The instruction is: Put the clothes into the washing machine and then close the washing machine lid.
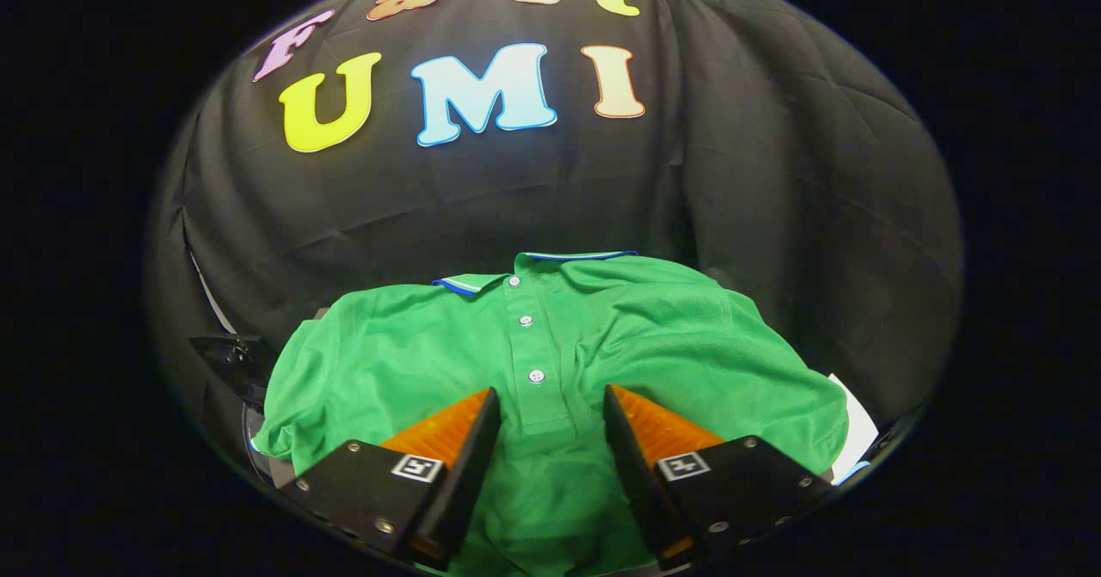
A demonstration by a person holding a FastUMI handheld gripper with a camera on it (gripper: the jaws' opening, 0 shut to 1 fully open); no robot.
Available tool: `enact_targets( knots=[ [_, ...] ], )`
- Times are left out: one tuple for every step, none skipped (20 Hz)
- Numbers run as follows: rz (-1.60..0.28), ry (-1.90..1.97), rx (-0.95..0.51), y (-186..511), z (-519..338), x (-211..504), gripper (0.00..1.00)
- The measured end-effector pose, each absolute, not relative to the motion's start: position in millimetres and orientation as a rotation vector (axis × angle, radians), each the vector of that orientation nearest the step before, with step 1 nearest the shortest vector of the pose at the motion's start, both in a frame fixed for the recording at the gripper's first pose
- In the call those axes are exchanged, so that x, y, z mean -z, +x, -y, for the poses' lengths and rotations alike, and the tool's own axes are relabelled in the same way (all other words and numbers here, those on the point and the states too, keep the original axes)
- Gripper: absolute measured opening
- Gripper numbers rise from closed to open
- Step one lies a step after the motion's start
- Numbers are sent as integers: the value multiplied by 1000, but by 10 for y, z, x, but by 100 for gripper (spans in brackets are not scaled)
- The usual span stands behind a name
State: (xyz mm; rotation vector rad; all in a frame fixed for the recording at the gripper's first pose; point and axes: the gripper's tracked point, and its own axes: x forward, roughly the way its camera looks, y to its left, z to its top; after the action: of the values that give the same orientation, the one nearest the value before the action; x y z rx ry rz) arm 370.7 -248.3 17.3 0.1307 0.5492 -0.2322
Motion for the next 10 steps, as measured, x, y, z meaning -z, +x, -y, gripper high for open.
enact_targets(
  knots=[
    [-550,131,213,3721,2440,-180,60],
    [-552,120,193,3732,2399,-178,43],
    [-554,98,186,3731,2395,-168,26],
    [-559,79,183,3733,2390,-183,20],
    [-561,67,193,3724,2408,-209,15],
    [-565,55,209,3740,2421,-218,10],
    [-568,51,227,3744,2420,-219,2],
    [-567,54,244,3739,2428,-240,1],
    [-563,61,252,3725,2412,-249,1],
    [-560,76,253,3723,2406,-269,0]
  ],
)
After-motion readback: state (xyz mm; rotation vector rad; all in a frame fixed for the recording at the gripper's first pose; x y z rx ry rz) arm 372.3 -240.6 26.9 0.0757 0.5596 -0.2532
